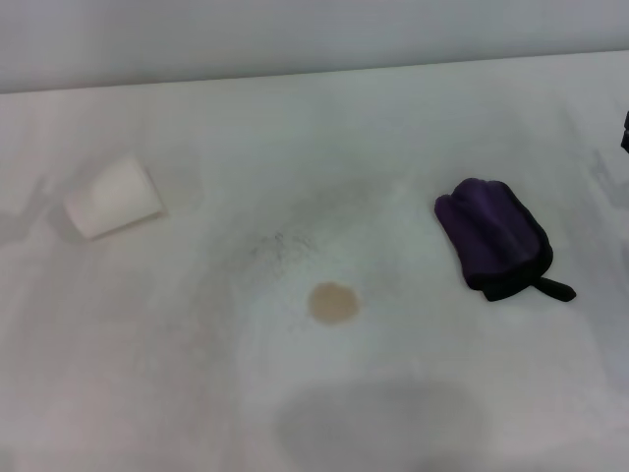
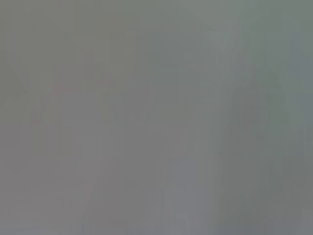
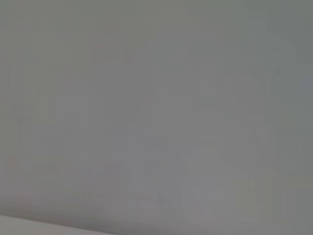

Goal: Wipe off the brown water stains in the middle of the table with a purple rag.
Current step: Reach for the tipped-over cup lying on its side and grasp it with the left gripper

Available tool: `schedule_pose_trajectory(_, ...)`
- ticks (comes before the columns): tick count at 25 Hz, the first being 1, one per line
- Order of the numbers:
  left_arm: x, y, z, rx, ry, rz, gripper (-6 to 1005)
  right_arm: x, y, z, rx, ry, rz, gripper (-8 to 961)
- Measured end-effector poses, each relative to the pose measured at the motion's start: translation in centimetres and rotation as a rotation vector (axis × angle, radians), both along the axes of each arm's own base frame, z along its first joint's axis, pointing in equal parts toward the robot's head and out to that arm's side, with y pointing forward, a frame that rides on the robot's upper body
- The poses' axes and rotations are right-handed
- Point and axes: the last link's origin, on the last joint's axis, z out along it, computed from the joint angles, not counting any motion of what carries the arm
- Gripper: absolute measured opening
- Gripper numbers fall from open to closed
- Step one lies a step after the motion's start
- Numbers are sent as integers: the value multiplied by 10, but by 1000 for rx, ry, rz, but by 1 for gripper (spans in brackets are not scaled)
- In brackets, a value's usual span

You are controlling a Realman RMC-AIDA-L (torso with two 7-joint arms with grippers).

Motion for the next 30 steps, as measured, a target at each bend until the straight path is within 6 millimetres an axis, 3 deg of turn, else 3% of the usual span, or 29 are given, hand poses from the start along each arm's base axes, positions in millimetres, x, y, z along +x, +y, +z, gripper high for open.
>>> schedule_pose_trajectory(1,0,0,0,0,0,0,818,-1,1,1,3,-1,6,868)
schedule_pose_trajectory(7,11,21,47,-216,34,-54,819,-8,5,6,48,13,40,867)
schedule_pose_trajectory(15,33,25,105,-482,164,-67,821,-15,10,4,101,69,45,867)
schedule_pose_trajectory(19,43,27,118,-628,316,-25,822,-17,12,2,113,96,37,867)
schedule_pose_trajectory(23,49,34,116,-774,486,9,823,-18,12,-1,112,107,33,868)
schedule_pose_trajectory(30,65,46,116,-849,707,-43,824,-16,9,-5,108,123,19,868)
